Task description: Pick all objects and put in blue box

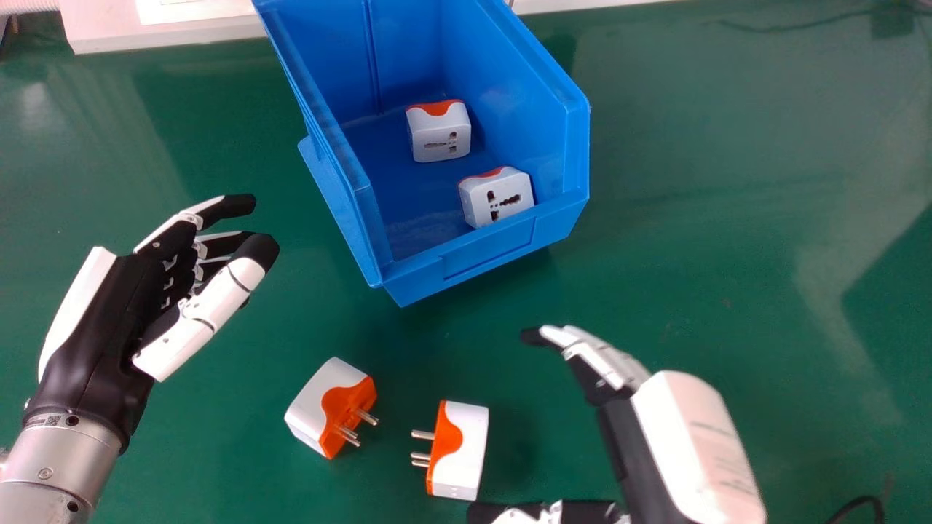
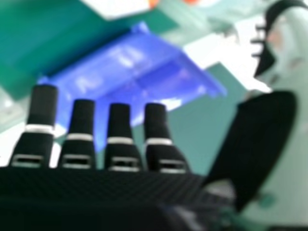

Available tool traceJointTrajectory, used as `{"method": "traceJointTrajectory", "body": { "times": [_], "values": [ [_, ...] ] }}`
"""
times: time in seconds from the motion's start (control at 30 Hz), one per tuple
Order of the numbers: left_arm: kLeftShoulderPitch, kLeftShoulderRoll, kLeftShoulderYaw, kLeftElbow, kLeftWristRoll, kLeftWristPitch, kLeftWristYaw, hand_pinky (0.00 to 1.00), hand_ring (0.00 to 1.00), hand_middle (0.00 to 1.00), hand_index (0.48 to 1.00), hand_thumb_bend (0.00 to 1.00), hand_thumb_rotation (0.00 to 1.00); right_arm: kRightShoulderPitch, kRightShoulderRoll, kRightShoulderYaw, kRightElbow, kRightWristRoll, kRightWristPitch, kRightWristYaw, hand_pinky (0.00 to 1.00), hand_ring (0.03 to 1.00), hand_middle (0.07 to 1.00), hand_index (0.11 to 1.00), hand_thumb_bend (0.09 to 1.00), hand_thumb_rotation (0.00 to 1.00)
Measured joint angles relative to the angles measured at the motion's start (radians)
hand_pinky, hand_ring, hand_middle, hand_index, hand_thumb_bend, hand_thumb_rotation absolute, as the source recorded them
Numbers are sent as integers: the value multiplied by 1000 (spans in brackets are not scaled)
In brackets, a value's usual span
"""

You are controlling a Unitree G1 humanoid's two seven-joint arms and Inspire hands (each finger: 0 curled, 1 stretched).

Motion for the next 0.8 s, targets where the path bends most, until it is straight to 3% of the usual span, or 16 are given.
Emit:
{"method": "traceJointTrajectory", "body": {
  "times": [0.3,0.8],
  "values": [
    [-4,0,0,12,1,0,0,674,732,762,835,651,700,-73,33,15,85,-73,96,67,711,841,875,834,679,353],
    [-14,0,-2,22,1,0,0,681,736,766,839,655,708,-163,54,47,189,-124,167,70,750,859,892,849,706,350]
  ]
}}
